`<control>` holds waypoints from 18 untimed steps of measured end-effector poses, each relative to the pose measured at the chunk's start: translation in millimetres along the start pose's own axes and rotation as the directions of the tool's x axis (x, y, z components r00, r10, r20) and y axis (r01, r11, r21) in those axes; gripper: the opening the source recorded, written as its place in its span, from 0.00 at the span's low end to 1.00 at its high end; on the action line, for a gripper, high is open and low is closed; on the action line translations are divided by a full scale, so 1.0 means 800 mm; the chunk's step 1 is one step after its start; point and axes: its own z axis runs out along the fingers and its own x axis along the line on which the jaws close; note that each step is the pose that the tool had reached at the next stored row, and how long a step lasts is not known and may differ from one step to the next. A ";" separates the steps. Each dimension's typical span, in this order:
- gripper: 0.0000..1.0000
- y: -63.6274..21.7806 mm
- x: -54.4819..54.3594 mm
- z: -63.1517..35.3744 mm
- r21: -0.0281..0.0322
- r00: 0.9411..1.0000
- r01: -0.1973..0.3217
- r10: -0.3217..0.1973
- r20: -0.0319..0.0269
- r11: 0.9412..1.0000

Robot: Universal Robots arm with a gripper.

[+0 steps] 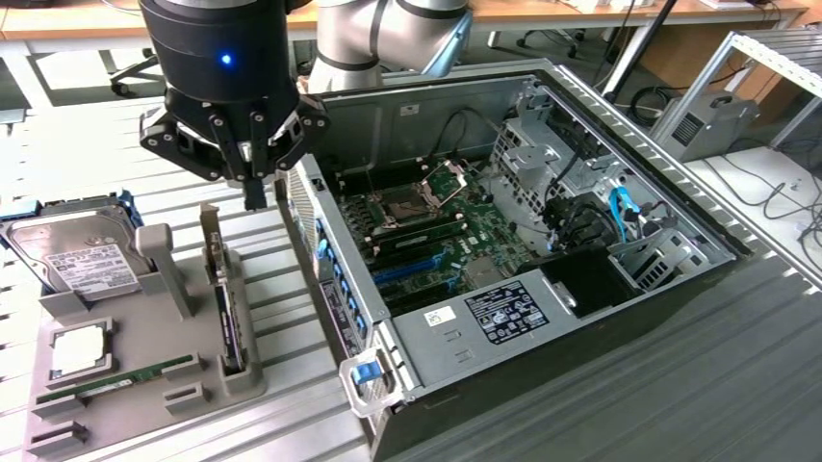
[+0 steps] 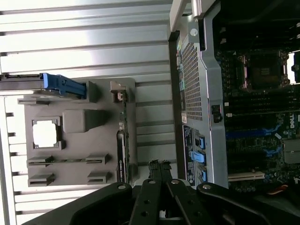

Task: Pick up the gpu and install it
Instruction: 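Reach for the gpu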

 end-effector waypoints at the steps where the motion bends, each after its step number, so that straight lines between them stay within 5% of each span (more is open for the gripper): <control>1: 0.11 0.000 0.000 0.000 0.000 1.000 0.000 0.000 0.000 1.000; 18: 0.11 -0.008 -0.001 0.000 0.000 1.000 0.000 0.000 0.000 1.000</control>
